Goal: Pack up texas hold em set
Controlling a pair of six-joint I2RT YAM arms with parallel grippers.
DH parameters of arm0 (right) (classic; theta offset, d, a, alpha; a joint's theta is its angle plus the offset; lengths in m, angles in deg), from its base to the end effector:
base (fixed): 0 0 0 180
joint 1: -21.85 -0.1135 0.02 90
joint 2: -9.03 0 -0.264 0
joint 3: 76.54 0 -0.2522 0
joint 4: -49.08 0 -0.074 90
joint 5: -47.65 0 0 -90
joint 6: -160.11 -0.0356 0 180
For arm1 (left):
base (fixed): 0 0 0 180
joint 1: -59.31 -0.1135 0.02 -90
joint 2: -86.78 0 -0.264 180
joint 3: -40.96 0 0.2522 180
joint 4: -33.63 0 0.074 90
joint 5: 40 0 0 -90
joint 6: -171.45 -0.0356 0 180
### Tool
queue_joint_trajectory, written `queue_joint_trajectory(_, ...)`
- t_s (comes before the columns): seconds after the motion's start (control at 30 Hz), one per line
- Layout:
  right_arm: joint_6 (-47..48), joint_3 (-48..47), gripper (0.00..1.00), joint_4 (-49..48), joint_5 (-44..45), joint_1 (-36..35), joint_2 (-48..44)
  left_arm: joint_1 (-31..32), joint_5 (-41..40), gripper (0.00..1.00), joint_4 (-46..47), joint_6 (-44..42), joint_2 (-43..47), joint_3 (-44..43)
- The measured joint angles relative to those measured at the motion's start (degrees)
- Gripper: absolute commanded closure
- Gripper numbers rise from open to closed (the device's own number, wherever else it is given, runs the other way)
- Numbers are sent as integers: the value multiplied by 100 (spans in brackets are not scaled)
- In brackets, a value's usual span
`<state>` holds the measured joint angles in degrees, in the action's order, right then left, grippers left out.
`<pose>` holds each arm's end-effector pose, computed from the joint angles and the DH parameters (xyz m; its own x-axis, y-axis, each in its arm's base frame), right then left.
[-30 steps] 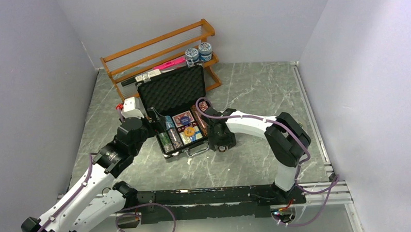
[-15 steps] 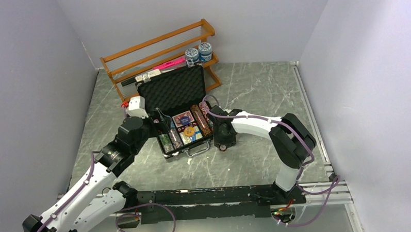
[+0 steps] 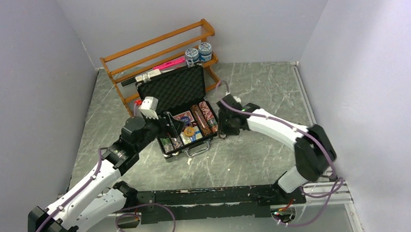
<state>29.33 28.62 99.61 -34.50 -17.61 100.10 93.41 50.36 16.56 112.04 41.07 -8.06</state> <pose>0.2426 0.1934 0.2066 -0.9212 0.0797 -0.3808 0.0181 0.9865 0.1627 0.1604 -0.1089 0.2910 -0.4574 -0.3049 -0.8354 0.3867 0.7777 -0.4956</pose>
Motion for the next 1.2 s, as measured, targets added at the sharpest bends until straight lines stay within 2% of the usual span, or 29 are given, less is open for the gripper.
queue_joint_trajectory(0.13, -402, -107, 63, -223, -243, 243, -984, 0, 396, 9, 428, 13, -70, 87)
queue_joint_trajectory(0.27, -1209, -197, 66, -684, -396, 282, -1493, 11, 647, 10, 859, 59, -299, 87)
queue_joint_trajectory(0.6, -3003, -256, 67, -1134, -557, 280, -1523, 122, 1451, 19, 1985, 557, -1504, 13)
queue_joint_trajectory(0.83, -3508, -334, 68, -1274, -837, 280, -1526, 151, 1624, 32, 2811, 988, -2074, -251)
queue_joint_trajectory(0.97, -3604, -348, 68, -1357, -973, 280, -1543, 157, 1679, 47, 3156, 1257, -2391, -407)
queue_joint_trajectory(1.1, -3639, -348, 68, -1410, -1029, 280, -1543, 164, 1670, 61, 3128, 1344, -2651, -647)
queue_joint_trajectory(1.2, -3670, -348, 68, -1478, -1036, 299, -1543, 164, 1692, 83, 3060, 1344, -2813, -883)
